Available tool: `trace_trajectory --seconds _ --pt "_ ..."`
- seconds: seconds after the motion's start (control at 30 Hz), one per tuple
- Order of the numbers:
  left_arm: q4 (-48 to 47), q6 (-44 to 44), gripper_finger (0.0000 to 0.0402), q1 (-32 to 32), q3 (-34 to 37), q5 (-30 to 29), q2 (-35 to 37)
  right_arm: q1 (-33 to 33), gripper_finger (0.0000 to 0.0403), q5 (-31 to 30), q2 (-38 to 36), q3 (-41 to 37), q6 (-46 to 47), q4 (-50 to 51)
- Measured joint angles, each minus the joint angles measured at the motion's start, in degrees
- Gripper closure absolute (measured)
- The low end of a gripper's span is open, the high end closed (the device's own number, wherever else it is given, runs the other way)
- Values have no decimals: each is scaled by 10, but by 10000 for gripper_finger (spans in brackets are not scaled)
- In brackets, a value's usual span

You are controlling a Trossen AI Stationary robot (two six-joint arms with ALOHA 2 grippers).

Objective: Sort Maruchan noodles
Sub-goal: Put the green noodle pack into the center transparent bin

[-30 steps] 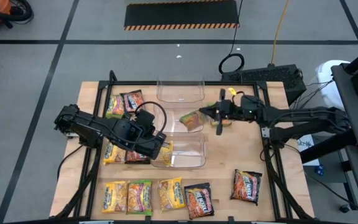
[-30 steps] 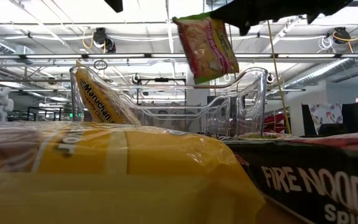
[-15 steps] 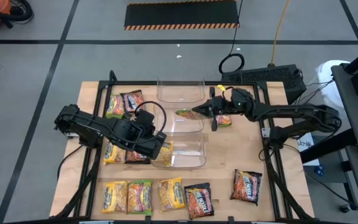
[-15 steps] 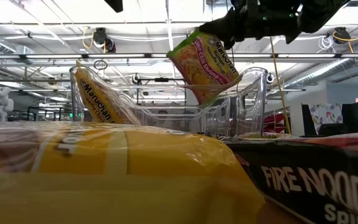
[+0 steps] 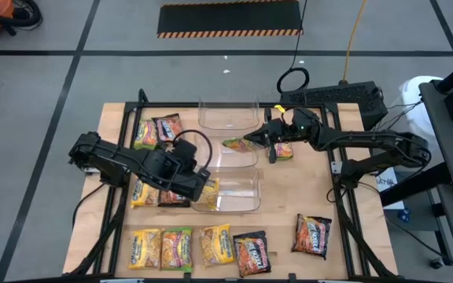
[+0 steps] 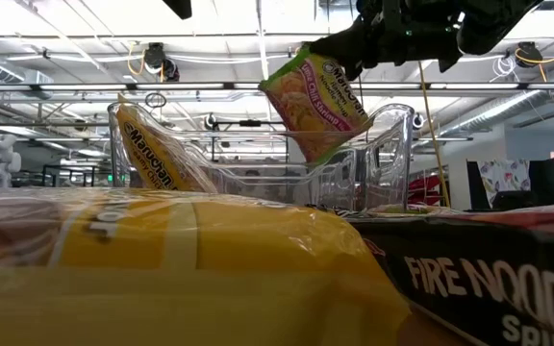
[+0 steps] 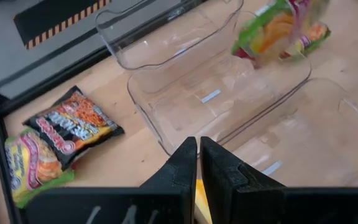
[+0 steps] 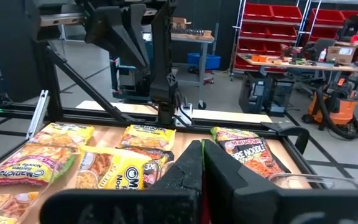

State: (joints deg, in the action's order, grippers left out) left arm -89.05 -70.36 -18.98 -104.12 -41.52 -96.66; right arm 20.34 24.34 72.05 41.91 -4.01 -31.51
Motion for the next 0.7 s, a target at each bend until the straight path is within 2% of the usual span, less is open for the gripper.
trace_trajectory --seconds 0.2,0.37,0.7 --pt "25 111 373 6 0 0 0 0 403 15 0 0 3 0" --pt "72 238 373 23 0 0 0 -1 403 15 0 0 3 0" --pt "140 457 373 64 0 30 0 -1 403 14 0 0 -1 0"
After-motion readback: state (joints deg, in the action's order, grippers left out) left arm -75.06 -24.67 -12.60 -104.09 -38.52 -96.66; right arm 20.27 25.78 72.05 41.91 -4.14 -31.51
